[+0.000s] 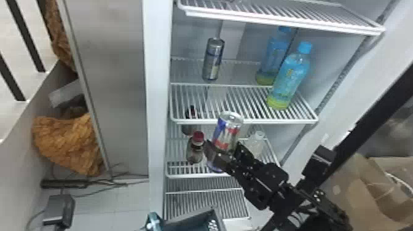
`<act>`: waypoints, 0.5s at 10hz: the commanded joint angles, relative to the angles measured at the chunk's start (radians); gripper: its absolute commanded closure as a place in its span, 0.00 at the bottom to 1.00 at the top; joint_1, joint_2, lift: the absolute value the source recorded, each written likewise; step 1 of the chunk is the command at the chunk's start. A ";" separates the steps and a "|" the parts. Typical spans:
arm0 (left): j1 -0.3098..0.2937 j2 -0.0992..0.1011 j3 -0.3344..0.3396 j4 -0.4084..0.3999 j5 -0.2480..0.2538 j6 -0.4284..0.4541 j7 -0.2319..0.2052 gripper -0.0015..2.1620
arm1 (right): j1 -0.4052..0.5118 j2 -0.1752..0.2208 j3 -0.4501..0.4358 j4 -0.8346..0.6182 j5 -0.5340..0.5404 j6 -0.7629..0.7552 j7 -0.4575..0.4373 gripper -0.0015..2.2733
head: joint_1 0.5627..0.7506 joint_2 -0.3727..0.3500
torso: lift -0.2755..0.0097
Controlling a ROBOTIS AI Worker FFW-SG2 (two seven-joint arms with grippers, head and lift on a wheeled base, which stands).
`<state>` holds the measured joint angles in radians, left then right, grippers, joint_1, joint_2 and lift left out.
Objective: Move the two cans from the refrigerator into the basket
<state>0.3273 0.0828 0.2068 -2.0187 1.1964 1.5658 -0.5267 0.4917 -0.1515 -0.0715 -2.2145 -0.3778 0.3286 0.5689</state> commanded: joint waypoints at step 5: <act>-0.008 0.005 -0.007 0.000 -0.004 0.005 0.001 0.55 | 0.065 -0.026 -0.030 -0.045 -0.025 0.133 0.120 0.49 | 0.70 0.25 | 0.84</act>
<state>0.3191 0.0866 0.1992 -2.0187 1.1926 1.5658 -0.5261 0.5505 -0.1762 -0.0976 -2.2557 -0.4036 0.4484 0.6899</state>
